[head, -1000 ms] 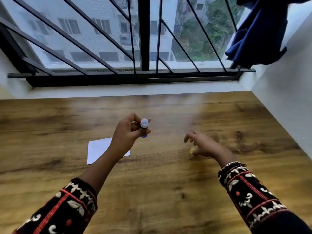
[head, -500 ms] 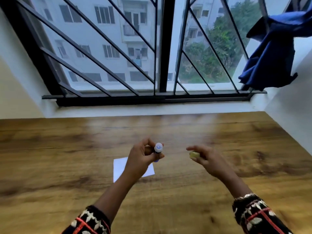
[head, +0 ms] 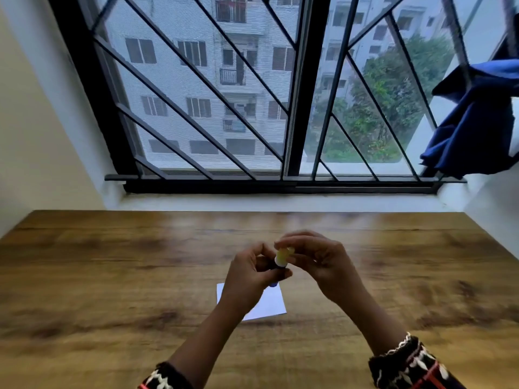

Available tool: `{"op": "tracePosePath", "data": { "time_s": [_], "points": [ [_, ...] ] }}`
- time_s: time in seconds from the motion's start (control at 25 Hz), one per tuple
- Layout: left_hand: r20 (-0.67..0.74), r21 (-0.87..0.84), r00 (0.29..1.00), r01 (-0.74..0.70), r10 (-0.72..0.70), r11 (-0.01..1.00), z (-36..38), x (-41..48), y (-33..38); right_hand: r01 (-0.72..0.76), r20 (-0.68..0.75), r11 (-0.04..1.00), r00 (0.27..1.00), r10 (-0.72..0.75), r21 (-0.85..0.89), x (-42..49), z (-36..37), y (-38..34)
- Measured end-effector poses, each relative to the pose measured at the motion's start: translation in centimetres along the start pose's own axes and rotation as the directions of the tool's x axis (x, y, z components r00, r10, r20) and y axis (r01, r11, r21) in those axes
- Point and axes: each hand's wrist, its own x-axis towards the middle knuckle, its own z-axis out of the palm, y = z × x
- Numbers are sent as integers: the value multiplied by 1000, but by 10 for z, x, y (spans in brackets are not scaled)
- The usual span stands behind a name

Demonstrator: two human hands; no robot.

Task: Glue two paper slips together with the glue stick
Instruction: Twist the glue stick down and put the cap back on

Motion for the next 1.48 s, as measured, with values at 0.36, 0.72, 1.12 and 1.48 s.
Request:
{"op": "tracePosePath", "data": {
  "time_s": [0.36,0.72,1.12,1.48],
  "points": [
    [5,13,999,-33,32,999,-13,-6,6,229,215,797,968,-128,-559,14,8,-16],
    [59,164,995,-87,78,983,-14,-9,8,235,174,532,971,-163,-814,13,19,-23],
    [77,67,997,7,-12,998,-20,-11,-3,269,328,625,944,-21,-733,8,16,-7],
    [20,69,999,-30,29,997,-4,-18,-13,-146,-112,970,986,126,-194,-21,33,13]
  ]
}}
